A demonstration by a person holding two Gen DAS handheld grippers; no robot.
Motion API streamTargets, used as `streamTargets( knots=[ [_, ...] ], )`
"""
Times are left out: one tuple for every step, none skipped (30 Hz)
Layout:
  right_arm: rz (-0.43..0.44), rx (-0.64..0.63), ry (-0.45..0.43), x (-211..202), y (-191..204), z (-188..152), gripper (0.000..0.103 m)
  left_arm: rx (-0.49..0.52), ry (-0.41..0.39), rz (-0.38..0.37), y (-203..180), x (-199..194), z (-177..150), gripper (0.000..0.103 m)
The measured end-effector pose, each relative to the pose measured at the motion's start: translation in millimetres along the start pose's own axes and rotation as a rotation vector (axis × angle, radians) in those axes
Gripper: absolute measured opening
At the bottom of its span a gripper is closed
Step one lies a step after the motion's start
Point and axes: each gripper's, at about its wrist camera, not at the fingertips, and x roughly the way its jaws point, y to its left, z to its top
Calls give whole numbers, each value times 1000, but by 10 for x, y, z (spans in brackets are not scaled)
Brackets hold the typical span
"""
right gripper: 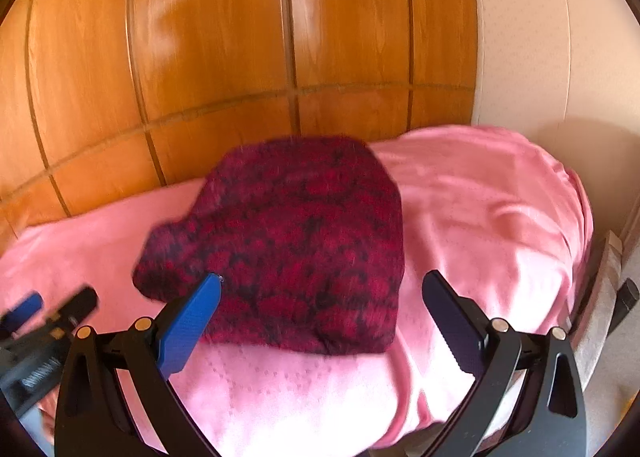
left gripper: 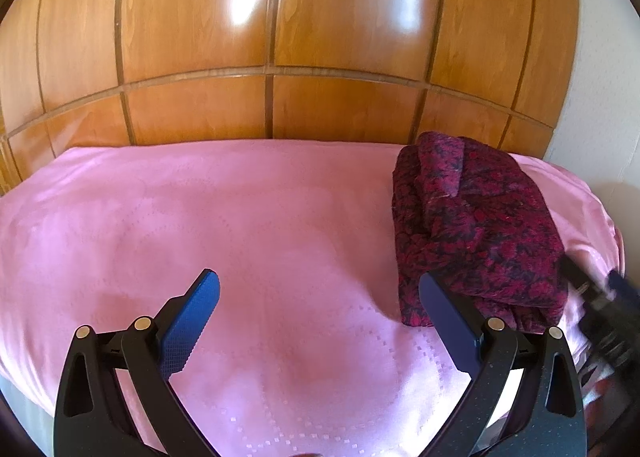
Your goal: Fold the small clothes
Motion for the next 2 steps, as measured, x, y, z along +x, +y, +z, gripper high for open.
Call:
streamTargets(
  knots=[
    [1,7,-17,-9,-55,65,101,-6,5,6,20,24,-2,99],
    [5,19,-24,9,-115,133,101,-7,10,8,32,45,-1,99]
  ],
)
